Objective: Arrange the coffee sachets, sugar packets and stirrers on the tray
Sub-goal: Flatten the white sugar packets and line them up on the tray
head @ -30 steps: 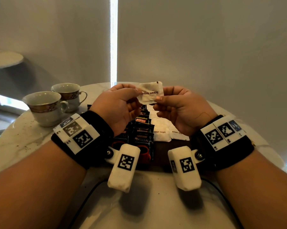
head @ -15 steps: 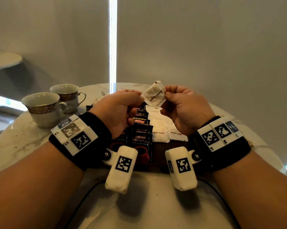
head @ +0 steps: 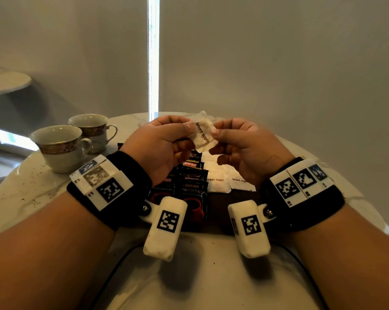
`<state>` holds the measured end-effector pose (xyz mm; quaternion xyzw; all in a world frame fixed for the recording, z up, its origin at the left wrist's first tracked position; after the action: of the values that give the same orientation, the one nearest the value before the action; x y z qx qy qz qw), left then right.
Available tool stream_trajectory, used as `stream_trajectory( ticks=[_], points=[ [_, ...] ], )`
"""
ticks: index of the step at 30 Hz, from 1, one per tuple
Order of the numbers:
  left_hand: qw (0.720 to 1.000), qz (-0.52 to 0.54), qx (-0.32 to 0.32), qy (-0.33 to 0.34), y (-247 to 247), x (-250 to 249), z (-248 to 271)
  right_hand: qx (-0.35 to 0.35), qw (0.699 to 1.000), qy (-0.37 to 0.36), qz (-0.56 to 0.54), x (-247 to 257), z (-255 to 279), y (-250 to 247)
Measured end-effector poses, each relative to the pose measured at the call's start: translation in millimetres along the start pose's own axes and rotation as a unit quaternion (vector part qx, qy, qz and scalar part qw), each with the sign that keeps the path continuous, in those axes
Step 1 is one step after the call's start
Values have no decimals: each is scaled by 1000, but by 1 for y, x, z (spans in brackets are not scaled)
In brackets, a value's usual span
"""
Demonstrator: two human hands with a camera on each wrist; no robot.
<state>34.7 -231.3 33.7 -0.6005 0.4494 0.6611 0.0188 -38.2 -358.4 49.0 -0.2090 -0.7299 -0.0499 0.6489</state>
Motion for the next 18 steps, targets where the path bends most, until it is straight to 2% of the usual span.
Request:
stream_trajectory(
  ticks=[7,18],
  points=[
    [1000,-8,14,-18,2,3,1,-19,1000,2,23,-3,-1,-6],
    [999,-35,-15,-14,-5,4,0,-21,999,-1,25,-2,0,-6]
  ],
)
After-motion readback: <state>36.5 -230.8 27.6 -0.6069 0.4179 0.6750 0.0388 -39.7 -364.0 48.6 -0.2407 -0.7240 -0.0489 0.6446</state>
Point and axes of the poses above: each hand's wrist, its own z-axis away from the middle knuckle, its own y-axis out of the palm, x = y × z, the point moved 10 cm from there along -z, towards the middle knuckle, and after that the axes turned 13 degrees about z, right-handed, at the moved point
